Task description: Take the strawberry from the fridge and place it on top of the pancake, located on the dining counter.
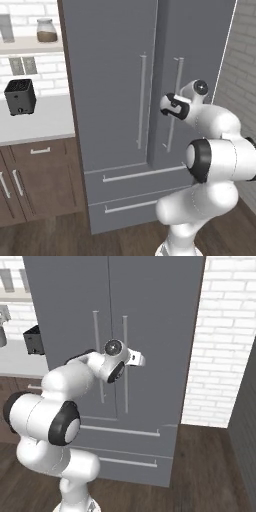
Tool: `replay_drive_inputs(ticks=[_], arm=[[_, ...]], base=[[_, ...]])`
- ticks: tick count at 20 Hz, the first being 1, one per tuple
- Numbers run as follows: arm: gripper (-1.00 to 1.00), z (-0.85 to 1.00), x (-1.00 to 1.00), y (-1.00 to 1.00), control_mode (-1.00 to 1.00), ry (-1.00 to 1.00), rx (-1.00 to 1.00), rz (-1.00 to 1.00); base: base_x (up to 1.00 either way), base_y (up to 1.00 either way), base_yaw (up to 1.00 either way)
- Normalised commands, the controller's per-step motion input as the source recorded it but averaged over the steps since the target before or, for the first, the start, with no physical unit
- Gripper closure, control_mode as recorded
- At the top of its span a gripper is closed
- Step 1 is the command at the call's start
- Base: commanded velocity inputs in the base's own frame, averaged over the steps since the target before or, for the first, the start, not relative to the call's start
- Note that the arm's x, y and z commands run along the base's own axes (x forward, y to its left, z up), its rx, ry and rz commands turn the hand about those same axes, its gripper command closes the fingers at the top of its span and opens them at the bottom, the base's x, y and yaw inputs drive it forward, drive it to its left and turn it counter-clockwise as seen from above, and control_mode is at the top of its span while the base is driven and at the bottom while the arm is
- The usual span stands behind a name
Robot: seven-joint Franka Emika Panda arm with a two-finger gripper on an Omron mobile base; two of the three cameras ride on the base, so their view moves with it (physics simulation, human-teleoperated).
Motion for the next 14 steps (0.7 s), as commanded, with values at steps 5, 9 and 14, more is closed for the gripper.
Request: replay_drive_inputs(ticks=[5,9,14], arm=[[1.00,0.00,-0.73,-0.73,-1.00,0.11,0.08,-0.13],[1.00,0.00,-0.78,-0.92,-1.00,0.12,0.09,-0.15],[1.00,0.00,-0.87,-1.00,-1.00,0.11,0.18,-0.14]], base=[[0.00,0.00,0.00],[0.00,0.00,0.00],[0.00,0.00,0.00]])
